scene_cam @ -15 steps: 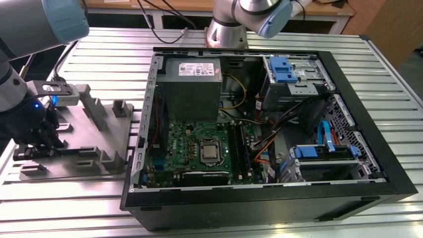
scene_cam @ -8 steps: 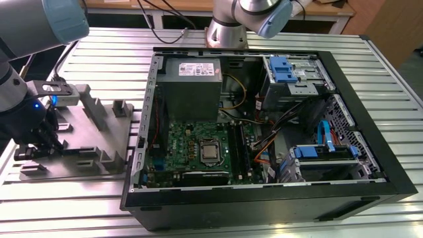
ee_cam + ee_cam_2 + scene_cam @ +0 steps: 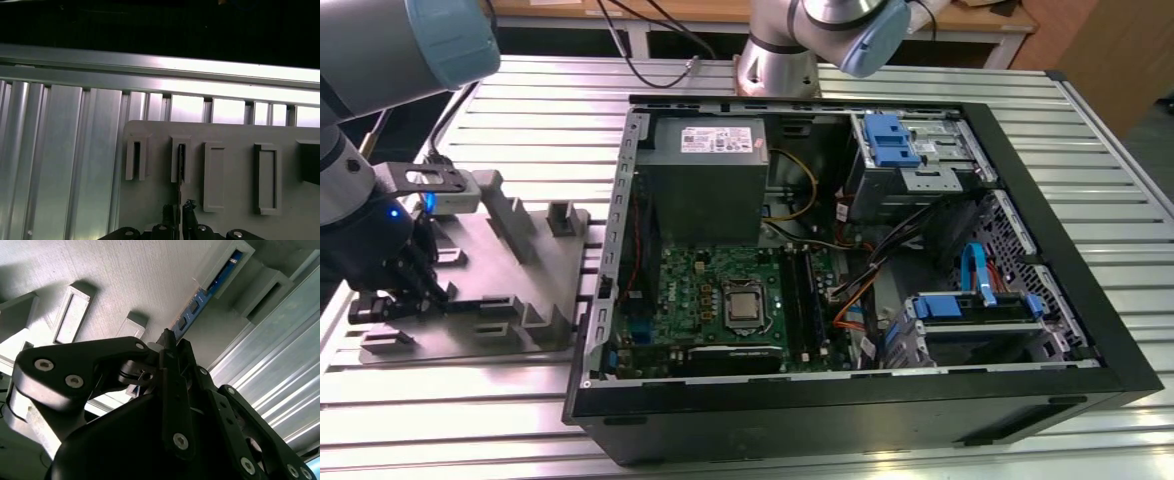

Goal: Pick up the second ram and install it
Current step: 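Pick up the second ram and move it above second insertion slot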

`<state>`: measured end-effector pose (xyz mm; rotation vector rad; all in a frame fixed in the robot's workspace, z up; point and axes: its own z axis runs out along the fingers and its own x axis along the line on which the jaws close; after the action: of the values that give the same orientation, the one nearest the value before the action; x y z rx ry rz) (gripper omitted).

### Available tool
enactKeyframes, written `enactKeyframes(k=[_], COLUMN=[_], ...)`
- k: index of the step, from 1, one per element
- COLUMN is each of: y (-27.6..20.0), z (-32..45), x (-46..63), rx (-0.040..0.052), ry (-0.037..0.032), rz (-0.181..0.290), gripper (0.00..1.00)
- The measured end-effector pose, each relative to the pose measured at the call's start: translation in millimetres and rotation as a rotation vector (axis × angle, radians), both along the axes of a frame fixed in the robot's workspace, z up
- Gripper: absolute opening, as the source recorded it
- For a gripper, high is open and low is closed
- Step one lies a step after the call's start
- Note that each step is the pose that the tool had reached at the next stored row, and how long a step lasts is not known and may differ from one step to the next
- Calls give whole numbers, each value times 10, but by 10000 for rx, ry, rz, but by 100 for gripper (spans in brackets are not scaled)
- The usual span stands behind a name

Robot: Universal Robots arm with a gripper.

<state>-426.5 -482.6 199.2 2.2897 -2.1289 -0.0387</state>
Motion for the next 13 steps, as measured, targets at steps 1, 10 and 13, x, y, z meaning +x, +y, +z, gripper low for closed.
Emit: enactKeyframes(k=[1,10,13], y=[0,0,0], z=[0,0,-1], x=[0,0,0], rx=[-3,-27,-29], ry=[0,0,3], rz=[0,0,-204], gripper=[22,13,13])
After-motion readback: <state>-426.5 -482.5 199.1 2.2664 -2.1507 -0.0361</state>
